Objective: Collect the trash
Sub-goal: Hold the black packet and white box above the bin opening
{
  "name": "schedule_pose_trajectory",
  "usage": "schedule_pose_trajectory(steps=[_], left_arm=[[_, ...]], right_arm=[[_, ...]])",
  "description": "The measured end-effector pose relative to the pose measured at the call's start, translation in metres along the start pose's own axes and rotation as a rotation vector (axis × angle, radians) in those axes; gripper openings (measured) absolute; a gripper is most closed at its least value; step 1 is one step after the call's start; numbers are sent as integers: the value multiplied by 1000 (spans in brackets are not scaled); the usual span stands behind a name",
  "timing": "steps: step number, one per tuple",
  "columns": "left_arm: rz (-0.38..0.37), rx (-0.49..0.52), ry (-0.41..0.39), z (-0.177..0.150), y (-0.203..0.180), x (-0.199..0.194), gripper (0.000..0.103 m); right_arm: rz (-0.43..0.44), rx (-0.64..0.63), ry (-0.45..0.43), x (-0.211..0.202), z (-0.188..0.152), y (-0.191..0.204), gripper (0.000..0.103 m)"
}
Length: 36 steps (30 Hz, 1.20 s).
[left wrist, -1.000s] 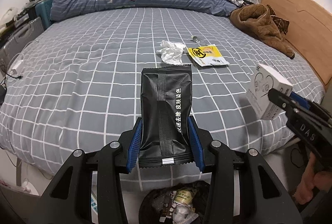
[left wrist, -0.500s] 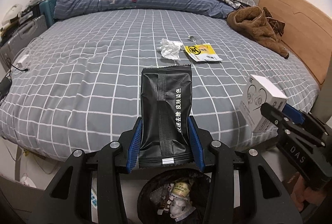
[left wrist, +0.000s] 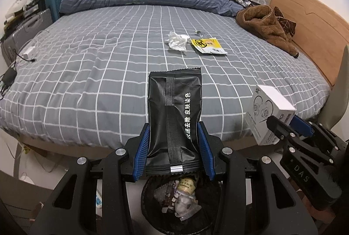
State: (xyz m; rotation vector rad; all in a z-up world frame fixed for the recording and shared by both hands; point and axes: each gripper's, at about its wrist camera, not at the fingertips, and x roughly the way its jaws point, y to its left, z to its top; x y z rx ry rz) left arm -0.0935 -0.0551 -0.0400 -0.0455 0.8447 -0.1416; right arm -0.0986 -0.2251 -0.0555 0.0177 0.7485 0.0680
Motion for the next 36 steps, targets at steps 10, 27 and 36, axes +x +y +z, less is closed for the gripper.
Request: schedule_pose_trajectory(steps=[10, 27, 36], left_arm=[[24, 12, 32, -28, 3, -8, 42], [69, 2, 122, -82, 22, -5, 42], [99, -35, 179, -99, 42, 14, 42]], right_arm=[[15, -21, 48, -8, -29, 14, 40], [41, -35, 217, 1, -89, 30, 40], [64, -39, 314, 32, -103, 44, 41]])
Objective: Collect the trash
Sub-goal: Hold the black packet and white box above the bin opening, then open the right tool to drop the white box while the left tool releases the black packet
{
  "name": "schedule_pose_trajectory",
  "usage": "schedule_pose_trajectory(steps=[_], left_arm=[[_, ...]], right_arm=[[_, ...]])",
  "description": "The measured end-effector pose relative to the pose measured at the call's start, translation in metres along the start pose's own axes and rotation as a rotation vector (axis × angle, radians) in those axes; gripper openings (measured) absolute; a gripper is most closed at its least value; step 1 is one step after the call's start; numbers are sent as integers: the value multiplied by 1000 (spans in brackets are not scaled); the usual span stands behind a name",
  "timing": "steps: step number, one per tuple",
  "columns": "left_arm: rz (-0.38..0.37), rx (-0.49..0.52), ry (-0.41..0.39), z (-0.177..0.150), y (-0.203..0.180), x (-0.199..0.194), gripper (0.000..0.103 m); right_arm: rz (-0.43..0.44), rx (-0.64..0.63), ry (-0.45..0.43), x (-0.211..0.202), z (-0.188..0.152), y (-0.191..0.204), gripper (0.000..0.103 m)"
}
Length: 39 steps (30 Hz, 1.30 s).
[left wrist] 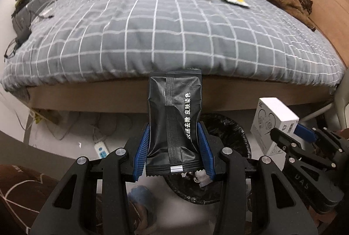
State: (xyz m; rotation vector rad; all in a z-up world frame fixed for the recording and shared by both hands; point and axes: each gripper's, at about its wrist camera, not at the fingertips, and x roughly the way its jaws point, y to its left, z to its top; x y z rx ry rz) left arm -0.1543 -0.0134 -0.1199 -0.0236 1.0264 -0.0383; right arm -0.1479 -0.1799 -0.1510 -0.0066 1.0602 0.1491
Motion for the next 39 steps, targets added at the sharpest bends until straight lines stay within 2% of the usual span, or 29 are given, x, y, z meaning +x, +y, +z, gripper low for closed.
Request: schedule_pose_trajectory(steps=[9, 10, 12, 15, 18, 23, 36, 39], left_arm=[[23, -32, 9, -6, 20, 1, 42], [25, -34, 11, -6, 21, 2, 42], [29, -36, 16, -7, 22, 4, 42], [32, -28, 31, -7, 20, 13, 42], [21, -13, 45, -9, 12, 20, 42], [-11, 25, 67, -8, -7, 32, 42], [-91, 100, 75, 0, -58, 41, 42], [-104, 104, 75, 0, -62, 42, 47]], right_arm=[[8, -17, 7, 7, 6, 18, 43], [2, -24, 3, 7, 6, 20, 47], [1, -20, -9, 7, 8, 20, 65], [-22, -22, -29, 6, 9, 16, 77], [-48, -21, -37, 8, 9, 9, 87], [-96, 19, -32, 11, 7, -14, 95], [-202, 47, -79, -2, 0, -58, 95], [-208, 69, -79, -3, 0, -67, 95]])
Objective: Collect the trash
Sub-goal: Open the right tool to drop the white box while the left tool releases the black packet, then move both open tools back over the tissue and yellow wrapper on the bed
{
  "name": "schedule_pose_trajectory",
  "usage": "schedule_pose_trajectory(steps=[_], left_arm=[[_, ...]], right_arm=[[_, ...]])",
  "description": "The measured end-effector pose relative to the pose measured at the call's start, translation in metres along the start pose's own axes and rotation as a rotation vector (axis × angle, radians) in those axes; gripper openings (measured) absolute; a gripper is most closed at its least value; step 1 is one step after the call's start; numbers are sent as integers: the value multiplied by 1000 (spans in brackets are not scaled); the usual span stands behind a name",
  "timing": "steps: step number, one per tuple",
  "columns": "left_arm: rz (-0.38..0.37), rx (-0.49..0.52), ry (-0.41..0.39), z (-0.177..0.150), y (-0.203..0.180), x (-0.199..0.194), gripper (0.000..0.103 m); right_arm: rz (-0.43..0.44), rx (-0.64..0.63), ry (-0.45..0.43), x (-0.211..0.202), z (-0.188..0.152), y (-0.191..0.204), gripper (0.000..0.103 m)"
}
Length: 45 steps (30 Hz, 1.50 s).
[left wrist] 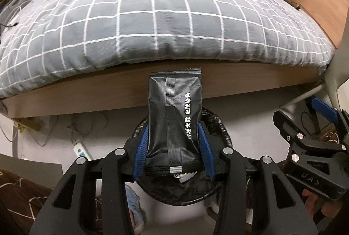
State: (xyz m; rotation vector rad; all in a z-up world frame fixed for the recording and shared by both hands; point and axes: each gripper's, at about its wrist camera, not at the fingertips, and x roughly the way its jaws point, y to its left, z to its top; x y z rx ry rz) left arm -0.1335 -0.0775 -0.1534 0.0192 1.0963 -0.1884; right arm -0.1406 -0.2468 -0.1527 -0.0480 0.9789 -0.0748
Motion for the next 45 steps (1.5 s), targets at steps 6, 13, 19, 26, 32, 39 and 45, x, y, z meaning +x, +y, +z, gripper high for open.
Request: schedule_pose_trajectory(steps=[6, 13, 19, 26, 32, 39, 45], left_arm=[[8, 7, -11, 0, -4, 1, 64], [59, -7, -80, 12, -1, -12, 93], [81, -28, -131, 30, 8, -25, 97], [96, -43, -193, 66, 19, -37, 97], [86, -61, -223, 99, 30, -39, 97], [78, -67, -240, 139, 36, -31, 97], [78, -67, -247, 178, 47, -13, 97]], right_arm=[[-4, 25, -9, -1, 4, -6, 95], [-10, 21, -37, -3, 11, -7, 95], [-16, 33, -79, -7, 26, -13, 95], [-2, 15, -170, -20, 60, -10, 95], [15, 10, -230, -20, 97, -12, 95], [30, 25, -221, 7, 140, -16, 95], [36, 26, -223, 30, 180, -8, 95]])
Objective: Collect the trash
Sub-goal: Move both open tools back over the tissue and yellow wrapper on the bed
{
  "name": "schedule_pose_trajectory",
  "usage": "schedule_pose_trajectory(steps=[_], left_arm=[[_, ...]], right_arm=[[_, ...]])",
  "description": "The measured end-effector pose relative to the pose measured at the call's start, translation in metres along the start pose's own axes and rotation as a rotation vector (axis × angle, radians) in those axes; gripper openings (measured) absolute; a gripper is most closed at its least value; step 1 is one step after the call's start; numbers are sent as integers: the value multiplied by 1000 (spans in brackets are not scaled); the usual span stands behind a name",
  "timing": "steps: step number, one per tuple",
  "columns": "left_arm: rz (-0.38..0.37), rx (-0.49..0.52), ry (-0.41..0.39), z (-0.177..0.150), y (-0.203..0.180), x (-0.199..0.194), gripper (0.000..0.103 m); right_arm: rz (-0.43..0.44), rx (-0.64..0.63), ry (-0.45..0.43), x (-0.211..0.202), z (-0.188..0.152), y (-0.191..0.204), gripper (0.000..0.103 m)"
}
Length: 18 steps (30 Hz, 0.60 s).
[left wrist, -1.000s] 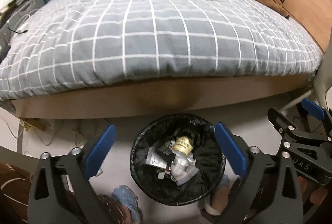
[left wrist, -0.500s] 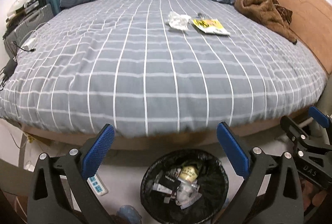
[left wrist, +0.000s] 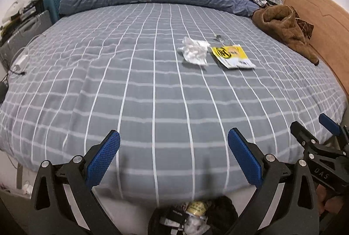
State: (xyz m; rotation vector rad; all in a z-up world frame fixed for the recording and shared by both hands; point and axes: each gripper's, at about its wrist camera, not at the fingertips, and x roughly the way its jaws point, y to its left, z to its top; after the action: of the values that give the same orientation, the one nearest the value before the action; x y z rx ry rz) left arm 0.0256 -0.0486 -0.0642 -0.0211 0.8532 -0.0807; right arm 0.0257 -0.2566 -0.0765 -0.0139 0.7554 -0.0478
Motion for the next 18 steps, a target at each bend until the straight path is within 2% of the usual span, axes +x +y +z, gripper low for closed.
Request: schedule_pose_trajectory(steps=[10, 18], left_arm=[[32, 12, -10, 61, 18, 56, 97], [49, 20, 0, 100, 29, 99, 97]], right_arm=[[16, -57, -3, 66, 68, 27, 95], [18, -93, 80, 139, 115, 38, 95]])
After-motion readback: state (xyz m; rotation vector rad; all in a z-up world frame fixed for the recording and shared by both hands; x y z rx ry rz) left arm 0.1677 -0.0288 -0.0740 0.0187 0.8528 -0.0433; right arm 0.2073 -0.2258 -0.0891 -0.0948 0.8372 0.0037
